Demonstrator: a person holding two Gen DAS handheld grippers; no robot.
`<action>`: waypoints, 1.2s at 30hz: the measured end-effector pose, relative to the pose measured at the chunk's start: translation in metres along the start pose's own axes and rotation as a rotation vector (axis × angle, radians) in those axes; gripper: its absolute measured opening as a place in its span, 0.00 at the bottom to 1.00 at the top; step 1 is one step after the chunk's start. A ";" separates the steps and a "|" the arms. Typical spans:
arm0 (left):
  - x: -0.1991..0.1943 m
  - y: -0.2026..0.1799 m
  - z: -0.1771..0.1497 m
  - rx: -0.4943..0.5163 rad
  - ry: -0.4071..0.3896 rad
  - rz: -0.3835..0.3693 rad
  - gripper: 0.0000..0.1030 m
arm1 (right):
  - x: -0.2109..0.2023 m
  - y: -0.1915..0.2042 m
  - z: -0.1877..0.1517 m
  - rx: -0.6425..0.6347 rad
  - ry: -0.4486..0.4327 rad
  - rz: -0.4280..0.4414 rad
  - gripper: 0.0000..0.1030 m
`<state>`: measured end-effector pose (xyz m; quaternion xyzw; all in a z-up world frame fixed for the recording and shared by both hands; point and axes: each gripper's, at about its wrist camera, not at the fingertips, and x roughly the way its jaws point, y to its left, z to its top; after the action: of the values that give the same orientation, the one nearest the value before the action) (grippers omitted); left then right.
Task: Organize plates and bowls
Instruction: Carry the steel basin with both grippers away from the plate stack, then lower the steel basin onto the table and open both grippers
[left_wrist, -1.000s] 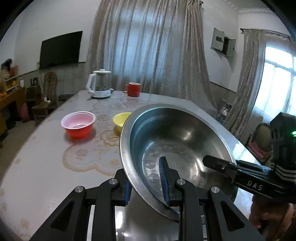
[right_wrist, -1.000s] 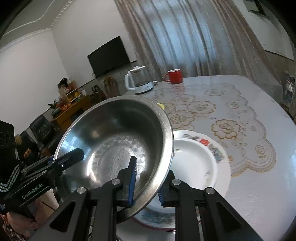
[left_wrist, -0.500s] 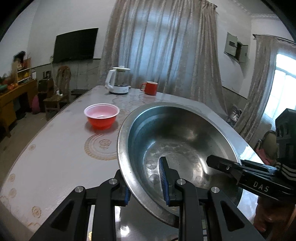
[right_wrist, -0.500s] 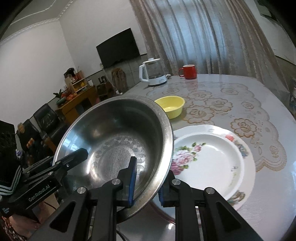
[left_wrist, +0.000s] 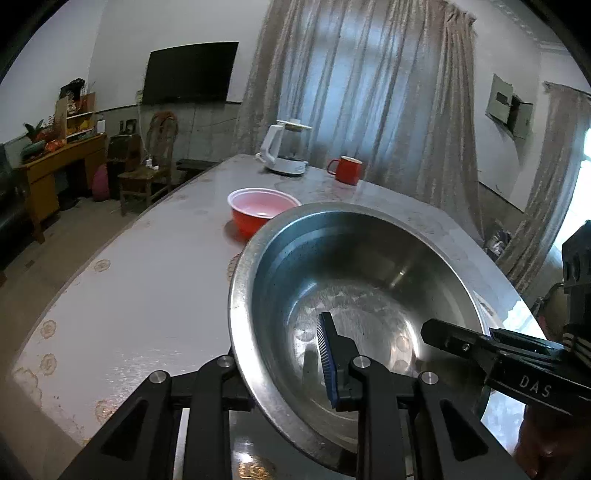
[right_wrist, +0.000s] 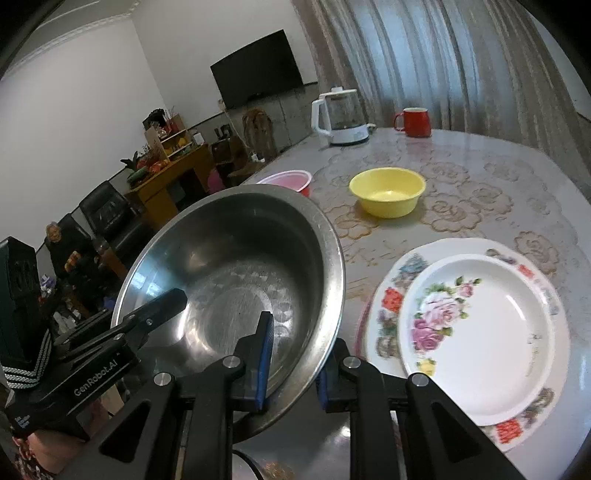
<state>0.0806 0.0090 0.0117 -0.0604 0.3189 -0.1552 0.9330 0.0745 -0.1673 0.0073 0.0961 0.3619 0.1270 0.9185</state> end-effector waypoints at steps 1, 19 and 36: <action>0.002 0.002 0.000 -0.005 0.002 0.003 0.24 | 0.003 0.001 0.001 0.000 0.006 0.003 0.18; 0.035 0.018 -0.001 -0.018 0.064 0.057 0.24 | 0.040 0.006 0.005 0.034 0.079 -0.008 0.19; 0.071 0.030 0.009 -0.010 0.114 0.083 0.25 | 0.070 0.009 0.014 0.062 0.129 -0.069 0.20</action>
<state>0.1468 0.0142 -0.0279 -0.0429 0.3744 -0.1180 0.9187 0.1321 -0.1390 -0.0247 0.1037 0.4272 0.0899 0.8937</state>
